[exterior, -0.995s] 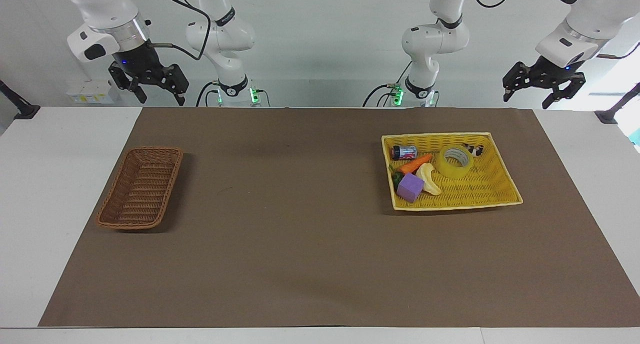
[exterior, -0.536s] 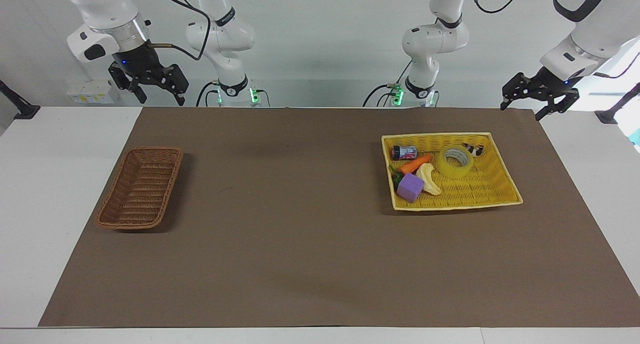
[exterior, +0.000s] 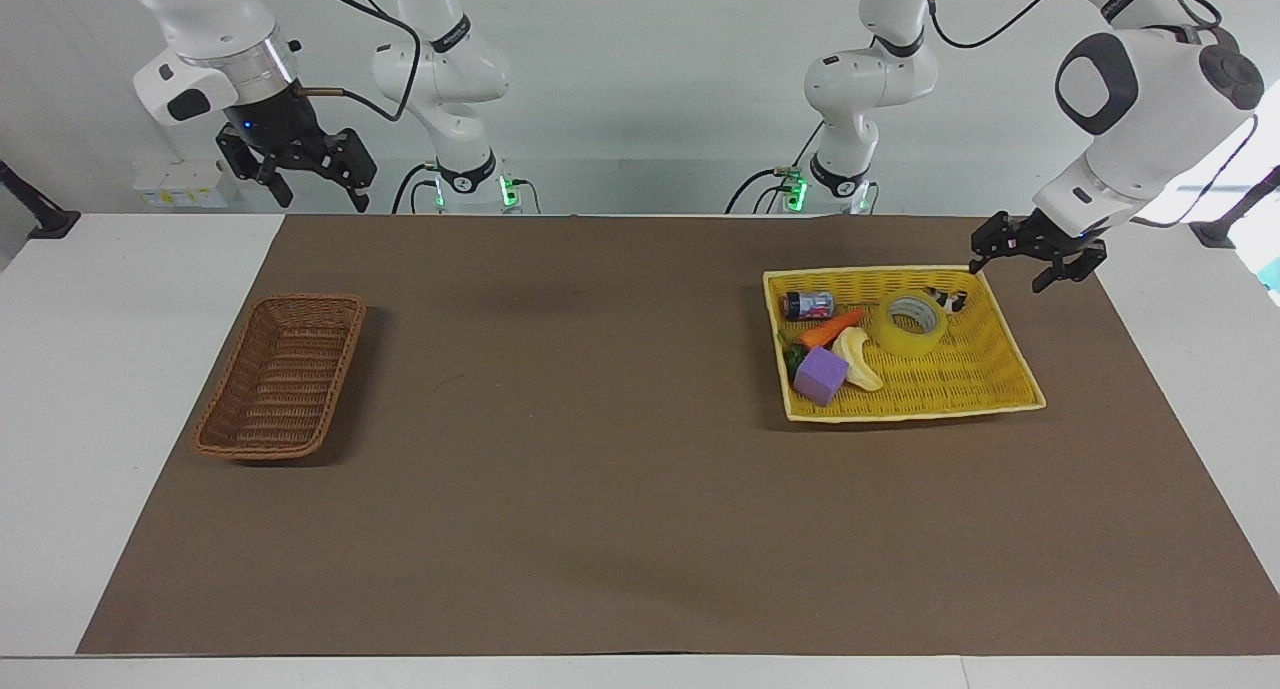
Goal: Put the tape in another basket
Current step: 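Reach the left gripper into the yellow basket and grasp the tape roll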
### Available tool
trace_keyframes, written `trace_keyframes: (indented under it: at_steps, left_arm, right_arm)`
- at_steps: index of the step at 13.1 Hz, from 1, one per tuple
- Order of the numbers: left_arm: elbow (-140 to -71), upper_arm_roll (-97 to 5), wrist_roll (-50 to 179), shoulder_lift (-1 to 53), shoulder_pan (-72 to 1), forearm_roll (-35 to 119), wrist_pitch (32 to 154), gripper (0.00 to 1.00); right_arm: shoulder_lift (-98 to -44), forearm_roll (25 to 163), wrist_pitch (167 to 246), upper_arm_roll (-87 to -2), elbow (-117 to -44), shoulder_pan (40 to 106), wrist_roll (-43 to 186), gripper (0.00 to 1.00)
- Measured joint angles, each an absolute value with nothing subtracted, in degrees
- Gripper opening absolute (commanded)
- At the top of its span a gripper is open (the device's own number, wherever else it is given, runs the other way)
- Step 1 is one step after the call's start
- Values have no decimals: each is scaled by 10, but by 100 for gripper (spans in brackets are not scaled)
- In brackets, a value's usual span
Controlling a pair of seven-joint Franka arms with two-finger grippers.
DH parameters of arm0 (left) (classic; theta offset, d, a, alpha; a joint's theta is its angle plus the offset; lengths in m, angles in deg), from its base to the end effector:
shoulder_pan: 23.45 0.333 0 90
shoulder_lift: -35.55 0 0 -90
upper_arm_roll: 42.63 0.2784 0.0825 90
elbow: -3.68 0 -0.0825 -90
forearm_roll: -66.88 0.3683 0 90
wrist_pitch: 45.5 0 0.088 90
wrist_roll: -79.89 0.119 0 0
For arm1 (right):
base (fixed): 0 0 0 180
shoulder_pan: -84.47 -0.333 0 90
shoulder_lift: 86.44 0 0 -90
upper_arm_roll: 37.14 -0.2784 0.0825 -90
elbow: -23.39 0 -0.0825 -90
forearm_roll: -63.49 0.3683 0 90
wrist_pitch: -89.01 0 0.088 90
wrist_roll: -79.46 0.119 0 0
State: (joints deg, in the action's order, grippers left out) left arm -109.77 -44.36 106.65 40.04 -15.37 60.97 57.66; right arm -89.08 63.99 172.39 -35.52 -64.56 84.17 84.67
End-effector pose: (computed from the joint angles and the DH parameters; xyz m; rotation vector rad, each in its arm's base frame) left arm 0.5092 0.0465 0.4485 2.9778 -0.4919 -0.1048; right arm 0.5137 -0.0111 0.6053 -3.1273 0.1770 0.0533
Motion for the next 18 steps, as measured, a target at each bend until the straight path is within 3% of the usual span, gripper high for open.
trace_keyframes:
  at_steps: [4, 6, 7, 8, 10, 11, 15, 18]
  left_arm:
    - [-1177, -444, 1071, 396, -154, 610, 651, 100]
    - [-1215, -444, 1079, 384, -154, 610, 694, 87]
    - [-1234, -444, 1081, 377, -154, 610, 719, 77]
    - [-1250, -444, 1081, 369, -154, 610, 737, 60]
    - [-1277, -444, 1081, 352, -154, 610, 774, 9]
    - [-1287, -444, 1080, 346, -154, 609, 794, 0]
    - [-1292, -446, 1048, 346, -154, 605, 800, 0]
    - [-1246, -444, 1044, 348, -151, 605, 745, 0]
  right_arm:
    - [-891, 640, 1724, -354, -646, 842, 847, 100]
    - [-891, 640, 1724, -354, -647, 842, 847, 100]
    - [-891, 640, 1724, -354, -647, 842, 847, 100]
    - [-891, 640, 1724, -354, -648, 842, 847, 100]
    - [-892, 640, 1724, -354, -649, 842, 847, 100]
    - [-892, 640, 1724, -354, -649, 842, 847, 100]
    - [-893, 640, 1724, -354, -650, 842, 847, 100]
    - [-894, 640, 1724, -354, -650, 842, 847, 100]
